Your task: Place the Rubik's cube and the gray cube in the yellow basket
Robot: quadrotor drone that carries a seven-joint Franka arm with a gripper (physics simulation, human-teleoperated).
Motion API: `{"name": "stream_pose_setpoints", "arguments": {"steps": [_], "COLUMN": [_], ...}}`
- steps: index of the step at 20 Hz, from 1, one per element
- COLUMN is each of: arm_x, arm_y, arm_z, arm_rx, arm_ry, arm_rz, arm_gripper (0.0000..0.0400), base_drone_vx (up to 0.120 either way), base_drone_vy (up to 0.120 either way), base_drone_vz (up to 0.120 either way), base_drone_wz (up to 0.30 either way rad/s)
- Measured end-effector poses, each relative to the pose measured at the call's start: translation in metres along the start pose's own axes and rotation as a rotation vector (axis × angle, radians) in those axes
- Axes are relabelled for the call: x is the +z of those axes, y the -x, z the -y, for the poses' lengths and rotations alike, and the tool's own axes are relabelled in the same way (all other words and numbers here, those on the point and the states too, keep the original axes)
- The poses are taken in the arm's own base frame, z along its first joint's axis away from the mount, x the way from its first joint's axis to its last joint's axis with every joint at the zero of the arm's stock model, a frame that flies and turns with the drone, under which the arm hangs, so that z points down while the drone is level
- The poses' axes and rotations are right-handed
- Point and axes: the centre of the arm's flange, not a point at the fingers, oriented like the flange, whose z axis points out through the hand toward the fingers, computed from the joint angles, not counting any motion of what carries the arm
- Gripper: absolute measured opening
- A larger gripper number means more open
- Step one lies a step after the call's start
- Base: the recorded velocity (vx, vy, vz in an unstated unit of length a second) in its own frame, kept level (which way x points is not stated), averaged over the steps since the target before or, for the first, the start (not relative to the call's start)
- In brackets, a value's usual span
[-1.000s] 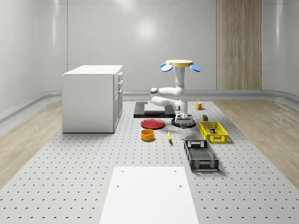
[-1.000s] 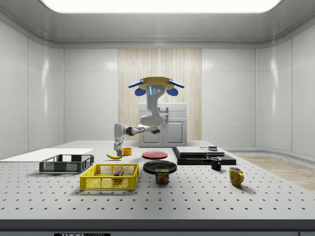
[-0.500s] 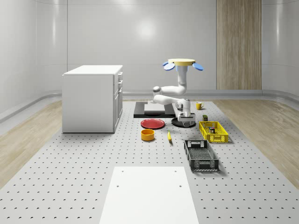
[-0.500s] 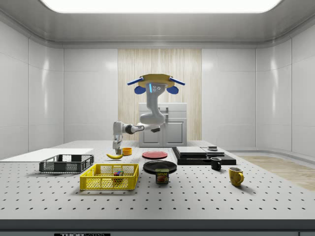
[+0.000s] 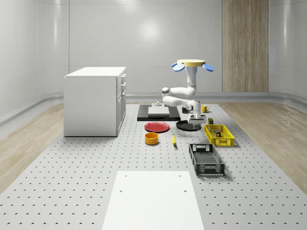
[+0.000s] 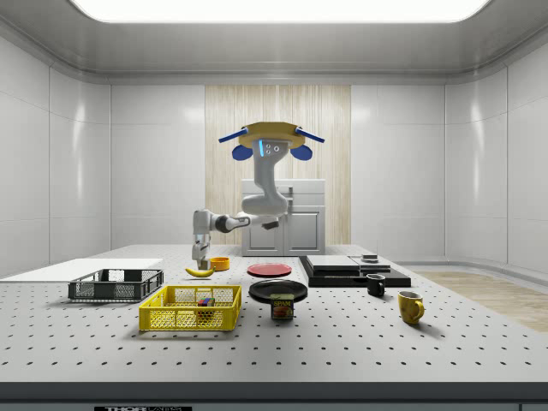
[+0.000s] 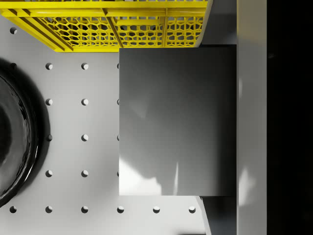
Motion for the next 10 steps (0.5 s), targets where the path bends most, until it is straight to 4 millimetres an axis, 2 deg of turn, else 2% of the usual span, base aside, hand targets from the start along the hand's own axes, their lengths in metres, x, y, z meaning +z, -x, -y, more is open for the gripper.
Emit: {"name": "stream_pose_setpoints", "arguments": {"steps": [10], "arm_x": [0.0000], "arm_y": [0.0000], "arm_z": [0.0000], "arm_rx": [0.000], "arm_ry": [0.000], "arm_rz": [0.000], "arm_gripper": [0.0250], "base_drone_vx": [0.000], "base_drone_vy": [0.120], "base_drone_vz": [0.000], "base_drone_wz": [0.000]}}
